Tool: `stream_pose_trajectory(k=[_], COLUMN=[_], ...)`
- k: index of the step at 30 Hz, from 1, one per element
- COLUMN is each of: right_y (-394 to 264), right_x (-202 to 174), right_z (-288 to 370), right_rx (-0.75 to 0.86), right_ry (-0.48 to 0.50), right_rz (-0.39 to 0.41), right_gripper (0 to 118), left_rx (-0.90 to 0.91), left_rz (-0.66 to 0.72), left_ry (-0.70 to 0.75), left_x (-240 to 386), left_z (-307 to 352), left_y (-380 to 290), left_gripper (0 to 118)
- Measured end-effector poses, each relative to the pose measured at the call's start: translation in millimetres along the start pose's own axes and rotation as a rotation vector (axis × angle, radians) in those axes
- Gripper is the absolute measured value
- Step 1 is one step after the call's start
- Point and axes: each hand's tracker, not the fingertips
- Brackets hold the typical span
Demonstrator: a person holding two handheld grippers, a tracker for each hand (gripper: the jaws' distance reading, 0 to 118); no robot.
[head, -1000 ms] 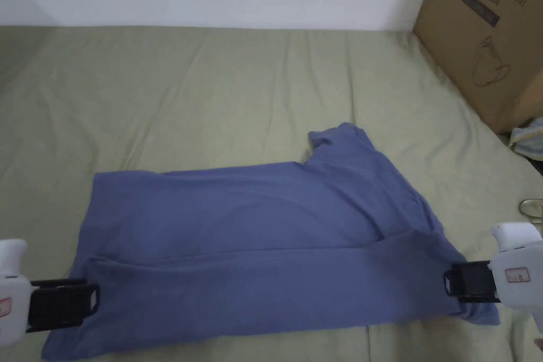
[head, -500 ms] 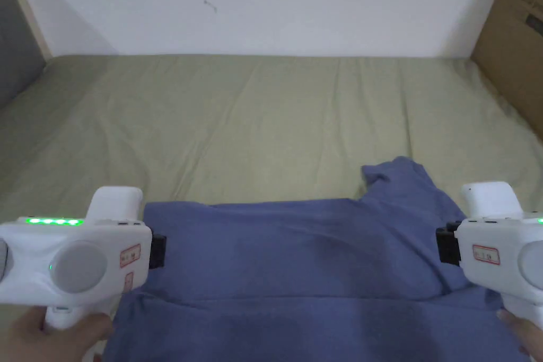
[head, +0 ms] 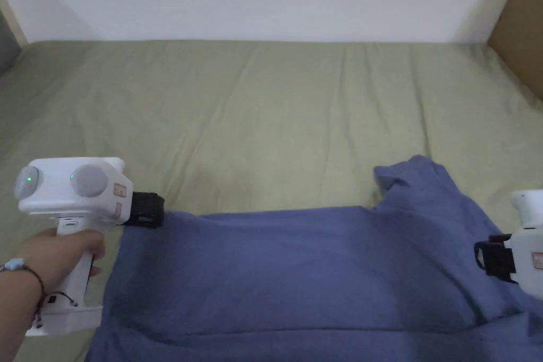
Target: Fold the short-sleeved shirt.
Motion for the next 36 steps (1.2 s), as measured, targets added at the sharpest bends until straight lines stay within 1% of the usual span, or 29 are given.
stream_pose_trajectory(k=[2,4,5,6,7,8,9,10,13,16,17,18,19,20,21,25,30,33,34,35,36], right_y=[0,1,2,3,4,6,11,15,35,67,79,93,107,117,126,150,155,150,148,146,145], right_x=[-2,3,5,8,11,13,16,18,28,40,42,46,49,51,55,60,53,52,53,54,56], right_z=[2,-3,-4,-5,-6,-7,-7,-8,-10,-24,-30,-41,-53,-64,-77,-115,-161,-180,-183,-184,-182], right_rx=[-0.01,-0.022,-0.026,-0.024,-0.017,-0.014,-0.016,-0.021,-0.008,0.008,0.011,-0.002,-0.053,-0.094,-0.089,-0.126,-0.191,-0.222,-0.228,-0.229,-0.226], right_ry=[-0.004,0.001,0.009,0.023,0.042,0.051,0.057,0.062,0.101,0.106,0.097,0.078,0.063,0.056,0.047,0.025,0.023,0.032,0.035,0.034,0.03], right_rz=[-0.013,-0.036,-0.047,-0.058,-0.063,-0.067,-0.076,-0.083,-0.116,-0.146,-0.154,-0.147,-0.133,-0.127,-0.144,-0.198,-0.179,-0.183,-0.187,-0.189,-0.186], right_gripper=[0,0,0,0,0,0,0,0,0,0,2,23,61,96,100,100,100,100,99,95,88], left_rx=[-0.055,-0.018,-0.009,0.045,0.082,0.102,0.101,0.102,0.1,0.109,0.117,0.127,0.139,0.147,0.154,0.164,0.155,0.139,0.133,0.128,0.123], left_rz=[-0.069,-0.069,-0.065,-0.049,-0.051,-0.049,-0.044,-0.051,-0.141,-0.113,-0.103,-0.103,-0.104,-0.102,-0.098,-0.057,-0.081,-0.083,-0.083,-0.081,-0.075], left_ry=[0.022,0.01,-0.002,-0.011,-0.022,-0.063,-0.119,-0.093,-0.082,-0.118,-0.125,-0.126,-0.132,-0.141,-0.151,-0.195,-0.193,-0.192,-0.191,-0.19,-0.191], left_x=[8,7,7,9,8,7,12,16,19,10,7,6,4,2,1,-5,-2,-1,-2,-2,-3], left_z=[-8,-3,4,13,22,29,37,44,60,78,84,91,97,101,106,118,116,107,104,102,99], left_y=[-5,-7,-6,-5,-5,-5,-7,-8,-13,-18,-19,-21,-22,-23,-24,-27,-30,-31,-31,-31,-31], left_gripper=[112,111,102,86,59,10,2,2,2,2,2,2,2,2,2,2,2,2,2,2,2])
